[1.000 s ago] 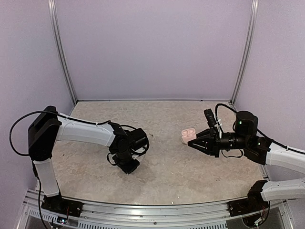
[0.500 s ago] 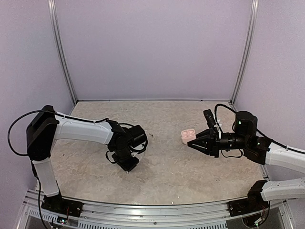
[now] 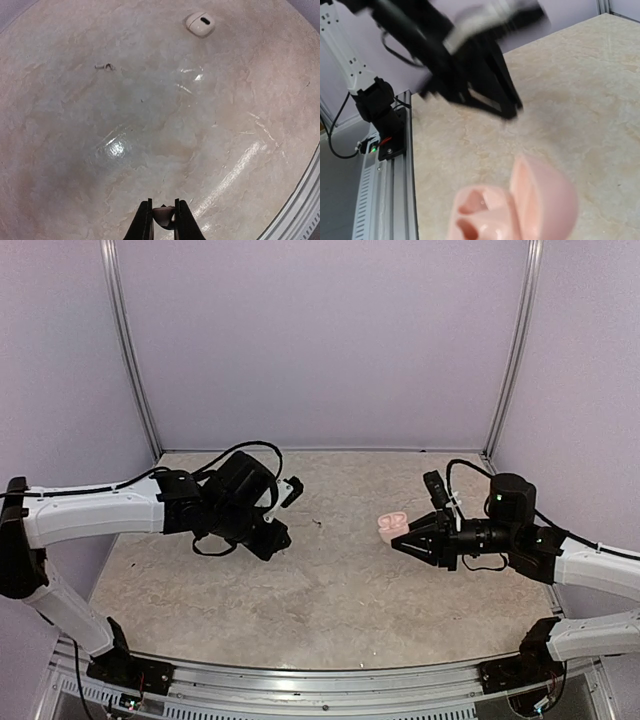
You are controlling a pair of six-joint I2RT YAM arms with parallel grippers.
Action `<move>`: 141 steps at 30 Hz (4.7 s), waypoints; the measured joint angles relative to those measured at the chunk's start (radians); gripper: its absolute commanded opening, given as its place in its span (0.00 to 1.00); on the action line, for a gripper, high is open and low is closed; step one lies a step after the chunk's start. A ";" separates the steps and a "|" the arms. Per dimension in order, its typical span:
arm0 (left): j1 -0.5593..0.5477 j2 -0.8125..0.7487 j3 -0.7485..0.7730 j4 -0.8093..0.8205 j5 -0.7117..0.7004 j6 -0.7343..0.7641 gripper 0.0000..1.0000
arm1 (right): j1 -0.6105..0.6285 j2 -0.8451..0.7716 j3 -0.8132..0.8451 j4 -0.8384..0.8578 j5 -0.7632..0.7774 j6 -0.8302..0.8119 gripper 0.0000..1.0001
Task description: Insert the wireless bluetooth earbuds into the charging case
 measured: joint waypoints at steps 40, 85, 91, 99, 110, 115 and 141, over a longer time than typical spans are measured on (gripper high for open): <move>-0.440 -0.195 -0.127 0.718 -0.134 0.378 0.09 | 0.337 0.111 0.068 0.142 0.227 -0.357 0.00; -0.441 -0.192 -0.127 0.722 -0.241 0.417 0.08 | 0.352 0.103 0.068 0.183 0.263 -0.334 0.00; -0.441 -0.188 -0.127 0.722 -0.238 0.421 0.08 | 0.352 0.103 0.068 0.181 0.267 -0.328 0.00; -0.448 -0.173 -0.121 0.722 -0.242 0.439 0.08 | 0.352 0.104 0.068 0.167 0.274 -0.325 0.00; -0.454 -0.161 -0.117 0.713 -0.271 0.454 0.08 | 0.352 0.104 0.068 0.152 0.283 -0.313 0.00; -0.465 -0.154 -0.114 0.713 -0.299 0.462 0.08 | 0.353 0.104 0.068 0.147 0.288 -0.301 0.00; -0.486 -0.113 -0.103 0.715 -0.367 0.444 0.14 | 0.356 0.099 0.035 0.204 0.298 -0.213 0.00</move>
